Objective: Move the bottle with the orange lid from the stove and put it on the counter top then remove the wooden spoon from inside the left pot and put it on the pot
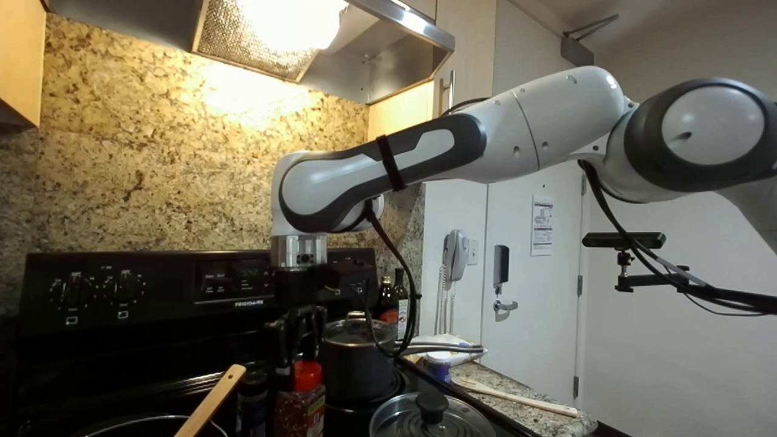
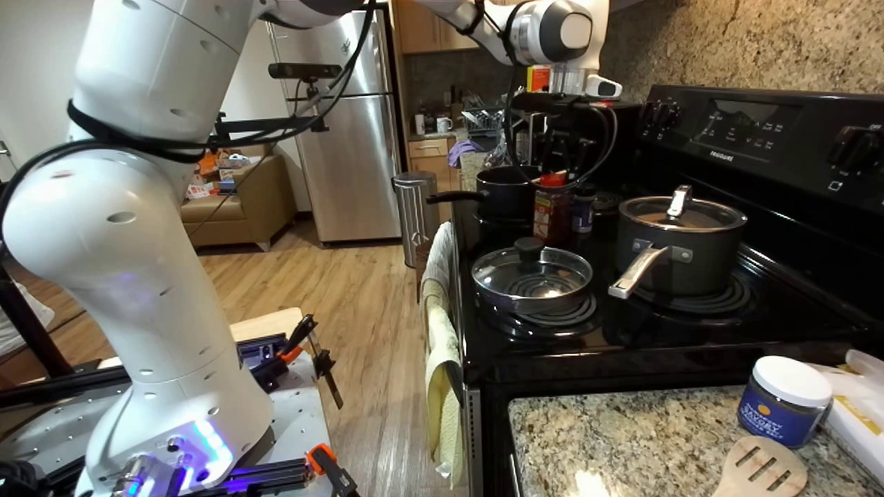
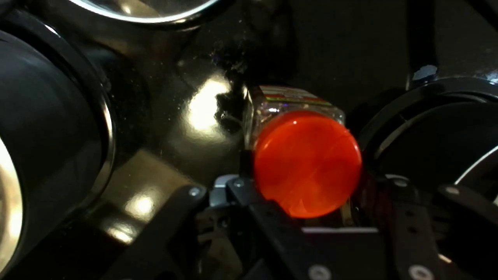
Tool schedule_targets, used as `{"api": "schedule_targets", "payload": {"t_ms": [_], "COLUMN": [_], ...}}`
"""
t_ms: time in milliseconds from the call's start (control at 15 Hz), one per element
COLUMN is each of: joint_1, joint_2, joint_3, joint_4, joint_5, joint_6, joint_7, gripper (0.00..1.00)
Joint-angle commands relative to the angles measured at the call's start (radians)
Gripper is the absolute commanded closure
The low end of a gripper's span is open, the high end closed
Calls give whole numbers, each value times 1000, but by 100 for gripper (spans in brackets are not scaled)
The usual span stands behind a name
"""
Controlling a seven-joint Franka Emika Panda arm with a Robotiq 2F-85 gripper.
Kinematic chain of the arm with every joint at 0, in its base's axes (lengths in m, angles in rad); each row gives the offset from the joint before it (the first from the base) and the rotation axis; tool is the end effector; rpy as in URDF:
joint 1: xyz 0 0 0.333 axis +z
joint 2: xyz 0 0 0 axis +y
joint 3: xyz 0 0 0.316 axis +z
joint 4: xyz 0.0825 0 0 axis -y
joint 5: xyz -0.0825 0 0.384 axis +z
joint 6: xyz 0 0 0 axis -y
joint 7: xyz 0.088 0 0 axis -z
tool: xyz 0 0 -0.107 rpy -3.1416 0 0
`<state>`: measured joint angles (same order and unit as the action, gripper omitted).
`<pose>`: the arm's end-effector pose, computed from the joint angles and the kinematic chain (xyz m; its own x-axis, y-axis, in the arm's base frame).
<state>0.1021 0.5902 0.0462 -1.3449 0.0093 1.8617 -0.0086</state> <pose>0.7055 0.0994 0.3771 0.9864 0.1474 -0.0726 0.1452 -0.9888 -0.0350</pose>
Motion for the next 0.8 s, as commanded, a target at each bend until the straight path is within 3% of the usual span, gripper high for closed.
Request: {"api": "schedule_targets", "payload": {"t_ms": [0,333,733], "joint_1": [-10,3,-58], "joint_2": [-67,-240,-497], "joint_3": [14,7,-20], "joint_4": [-38,-196,-504], "joint_5": [-1,-9,64], "joint_6": [-58,-88,61], "joint_7": [-36,4,8], "gripper": [64,64,64]}}
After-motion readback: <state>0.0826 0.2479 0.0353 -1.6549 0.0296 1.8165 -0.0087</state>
